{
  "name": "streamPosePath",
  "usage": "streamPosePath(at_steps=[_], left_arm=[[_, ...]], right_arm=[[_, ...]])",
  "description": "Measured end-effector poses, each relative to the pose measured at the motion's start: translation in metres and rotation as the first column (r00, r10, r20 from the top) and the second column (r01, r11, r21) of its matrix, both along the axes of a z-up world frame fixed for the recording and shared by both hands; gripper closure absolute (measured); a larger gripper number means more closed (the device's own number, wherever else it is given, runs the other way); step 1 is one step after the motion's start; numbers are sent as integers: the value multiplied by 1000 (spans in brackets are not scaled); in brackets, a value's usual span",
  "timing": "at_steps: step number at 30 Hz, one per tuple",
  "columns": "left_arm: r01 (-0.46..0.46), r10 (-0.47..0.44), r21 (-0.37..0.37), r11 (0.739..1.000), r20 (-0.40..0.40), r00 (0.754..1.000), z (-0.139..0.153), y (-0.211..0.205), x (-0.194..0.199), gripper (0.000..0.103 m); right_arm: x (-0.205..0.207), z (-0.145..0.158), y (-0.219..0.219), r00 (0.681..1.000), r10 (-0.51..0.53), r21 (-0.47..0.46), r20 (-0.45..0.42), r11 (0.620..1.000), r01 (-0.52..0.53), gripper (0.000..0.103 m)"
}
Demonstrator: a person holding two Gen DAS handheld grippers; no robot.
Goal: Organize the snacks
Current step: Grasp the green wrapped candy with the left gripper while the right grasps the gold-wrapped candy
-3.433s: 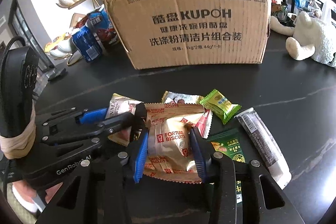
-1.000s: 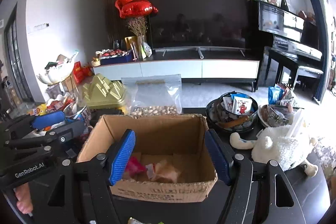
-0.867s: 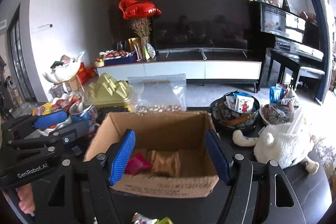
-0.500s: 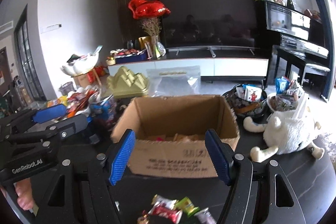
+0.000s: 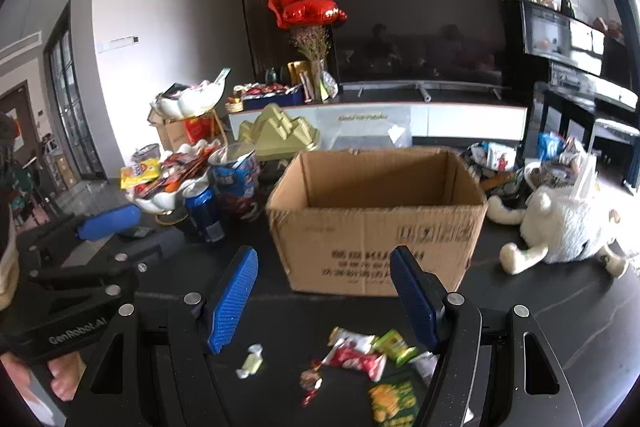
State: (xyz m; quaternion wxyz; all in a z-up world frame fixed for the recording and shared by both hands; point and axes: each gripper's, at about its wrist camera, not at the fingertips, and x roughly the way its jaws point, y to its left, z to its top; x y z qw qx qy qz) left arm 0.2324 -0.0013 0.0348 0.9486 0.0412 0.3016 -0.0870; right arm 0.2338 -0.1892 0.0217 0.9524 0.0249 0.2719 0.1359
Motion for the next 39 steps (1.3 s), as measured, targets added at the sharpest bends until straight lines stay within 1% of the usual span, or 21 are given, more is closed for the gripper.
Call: streamPosePath(at_steps=[3,7,13,18,27,31,39], left_arm=[[-6,6,16,1000,-22,1000,-14,2,-4,40],[11,-10,26,1000,-71,997,-39,3,-8,40],[47,-43,22,999,-144,989,-74,0,-4,40],[75,-71,10,997,-210,975,-102,-1,3,42],[117,-112,3,993,-275,955,-131,-8,10,52],[128,-128,-20,992,-308,943,-141,-9,15,56],[134,-144,-53,990,-339,930,-152,-11,21,66]], right_arm=[[-4,-14,4,1000,6,-19,-25,1000,-7,33],[-6,-39,10,996,28,-40,-84,999,-31,33],[-4,-78,12,984,44,-19,-174,999,-48,34],[3,-106,14,965,66,-3,-254,998,-69,43],[9,-140,17,937,98,19,-335,995,-98,53],[11,-147,18,929,107,18,-353,994,-108,56],[18,-159,20,913,126,46,-387,992,-117,65]])
